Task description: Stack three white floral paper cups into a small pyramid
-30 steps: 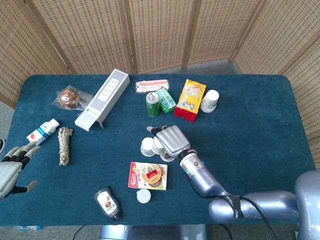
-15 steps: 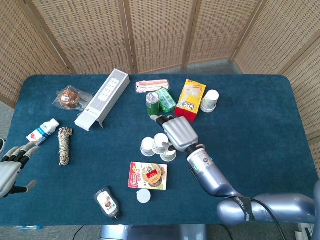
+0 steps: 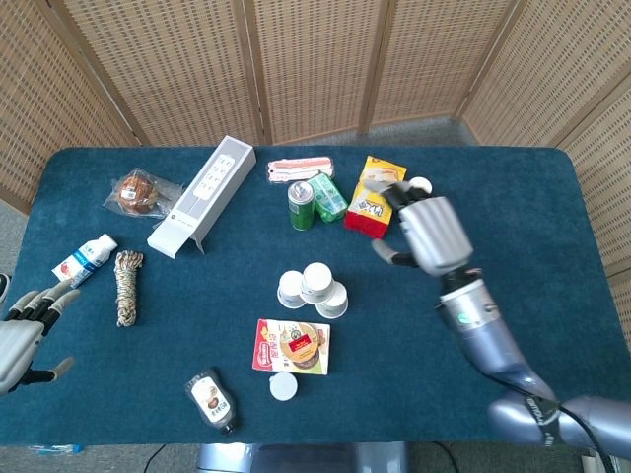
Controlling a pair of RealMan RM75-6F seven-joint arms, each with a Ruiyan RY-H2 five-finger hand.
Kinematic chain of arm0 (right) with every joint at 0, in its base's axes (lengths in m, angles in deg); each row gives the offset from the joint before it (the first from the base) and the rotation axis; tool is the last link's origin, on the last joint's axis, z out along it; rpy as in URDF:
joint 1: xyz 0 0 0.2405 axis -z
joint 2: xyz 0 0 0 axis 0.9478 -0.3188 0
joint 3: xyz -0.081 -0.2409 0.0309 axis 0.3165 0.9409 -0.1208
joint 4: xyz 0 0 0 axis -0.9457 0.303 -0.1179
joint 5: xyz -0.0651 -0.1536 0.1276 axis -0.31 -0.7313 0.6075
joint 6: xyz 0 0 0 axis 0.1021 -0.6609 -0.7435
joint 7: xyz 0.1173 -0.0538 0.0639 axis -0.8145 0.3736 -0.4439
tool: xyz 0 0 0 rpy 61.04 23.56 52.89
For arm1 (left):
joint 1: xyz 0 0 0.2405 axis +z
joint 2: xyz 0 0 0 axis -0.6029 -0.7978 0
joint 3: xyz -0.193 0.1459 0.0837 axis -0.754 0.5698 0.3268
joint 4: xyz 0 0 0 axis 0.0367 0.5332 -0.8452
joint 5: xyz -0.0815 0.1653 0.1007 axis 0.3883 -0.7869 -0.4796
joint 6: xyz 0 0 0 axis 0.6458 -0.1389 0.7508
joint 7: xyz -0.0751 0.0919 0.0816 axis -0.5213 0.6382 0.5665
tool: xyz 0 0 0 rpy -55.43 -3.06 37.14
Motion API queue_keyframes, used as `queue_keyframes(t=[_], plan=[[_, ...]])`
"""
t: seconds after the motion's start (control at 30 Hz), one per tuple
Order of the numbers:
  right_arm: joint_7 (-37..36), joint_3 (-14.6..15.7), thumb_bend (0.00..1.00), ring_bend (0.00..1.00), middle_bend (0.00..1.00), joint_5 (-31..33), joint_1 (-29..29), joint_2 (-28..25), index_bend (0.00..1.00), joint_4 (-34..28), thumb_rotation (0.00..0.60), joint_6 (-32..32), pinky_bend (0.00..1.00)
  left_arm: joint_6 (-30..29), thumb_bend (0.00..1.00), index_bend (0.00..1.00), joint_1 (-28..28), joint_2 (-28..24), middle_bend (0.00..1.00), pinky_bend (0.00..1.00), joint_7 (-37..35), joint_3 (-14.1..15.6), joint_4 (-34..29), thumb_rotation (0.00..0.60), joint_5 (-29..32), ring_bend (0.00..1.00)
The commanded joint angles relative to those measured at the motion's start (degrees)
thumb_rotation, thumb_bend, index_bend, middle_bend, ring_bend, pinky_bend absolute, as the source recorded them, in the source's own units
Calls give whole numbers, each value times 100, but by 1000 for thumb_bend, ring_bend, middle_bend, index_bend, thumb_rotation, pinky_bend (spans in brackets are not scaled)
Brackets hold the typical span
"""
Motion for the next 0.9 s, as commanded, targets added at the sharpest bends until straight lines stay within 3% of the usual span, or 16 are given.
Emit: queue_keyframes(t=[0.03,0.4,0.53,0.63,0.9], plan=[[-542,91,286,120,243,-339,442,-196,172,349,600,-315,223,-11,331,48,8,-3,0,0,-1,7,-1,600,-14,0],[-1705,364,257,74,216,-865,1346,-162,163,1272,600,-824,170,-110,332,48,72,17,0,0,97,34,-23,600,-65,0],[-1974,558,227,35,139,-950,1657,-191,153,1471,600,-811,159,-168,332,48,109,62,0,0,250,39,-37,600,-57,0],[-2096,657,208,4,100,-966,1869,-245,128,1478,600,-814,106,-246,332,46,149,86,0,0,332,38,-54,600,-60,0],[-1852,1085,179,0,28,-1281,2390,-268,100,1467,600,-913,98,-567,332,36,290,251,0,0,712,10,-19,600,-105,0]])
